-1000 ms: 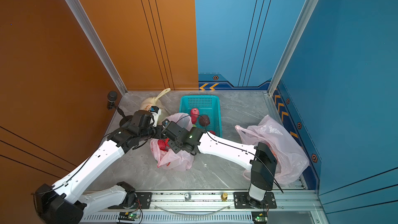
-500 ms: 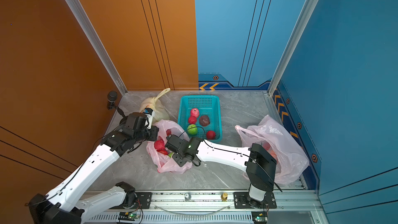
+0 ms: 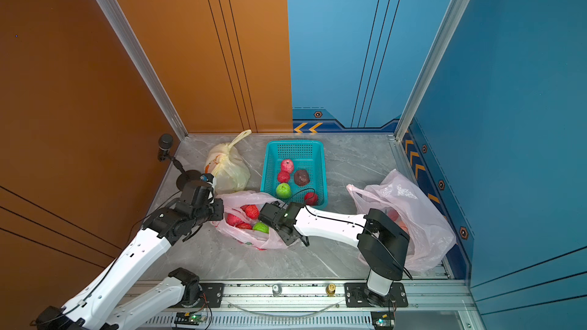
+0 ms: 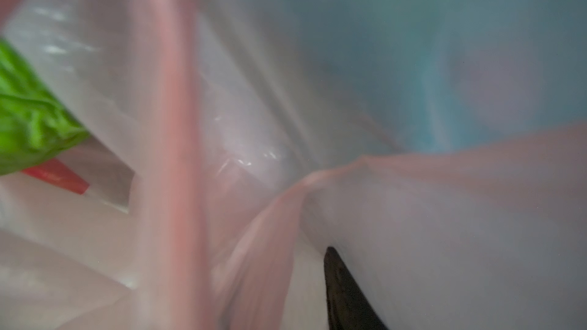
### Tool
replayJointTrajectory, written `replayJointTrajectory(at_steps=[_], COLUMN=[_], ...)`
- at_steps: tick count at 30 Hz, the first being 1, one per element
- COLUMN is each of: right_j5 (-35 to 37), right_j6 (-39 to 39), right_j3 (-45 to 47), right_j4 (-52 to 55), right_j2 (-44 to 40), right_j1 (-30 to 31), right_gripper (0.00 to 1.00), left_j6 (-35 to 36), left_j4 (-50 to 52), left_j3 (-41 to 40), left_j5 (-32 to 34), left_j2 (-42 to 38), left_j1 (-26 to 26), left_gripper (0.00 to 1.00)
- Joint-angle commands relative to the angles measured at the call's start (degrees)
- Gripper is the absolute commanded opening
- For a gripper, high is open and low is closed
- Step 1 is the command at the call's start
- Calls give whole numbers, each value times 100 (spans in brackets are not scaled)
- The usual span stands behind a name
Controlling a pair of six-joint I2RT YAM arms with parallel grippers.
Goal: Untie the knot of a plastic bag & take out the apple
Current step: Untie the plastic bag at the center of the board.
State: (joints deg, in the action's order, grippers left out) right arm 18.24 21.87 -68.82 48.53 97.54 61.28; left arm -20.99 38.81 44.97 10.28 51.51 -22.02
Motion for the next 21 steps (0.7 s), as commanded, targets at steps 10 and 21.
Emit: replayJointTrajectory(at_steps=[10, 21], right_j5=[-2604, -2565], right_j6=[-893, -124], right_j3=[-745, -1054], right_j4=[-1258, -1873], right_j2=[-1365, -82], right_j1=[39, 166], right_gripper=[42, 37], left_j6=[-596, -812], left_j4=[-205, -352], left_j3=[-444, -643], left_j5=[-70, 195], left_j2=[-344, -397], left_j1=[-393, -689], left_gripper=[20, 19])
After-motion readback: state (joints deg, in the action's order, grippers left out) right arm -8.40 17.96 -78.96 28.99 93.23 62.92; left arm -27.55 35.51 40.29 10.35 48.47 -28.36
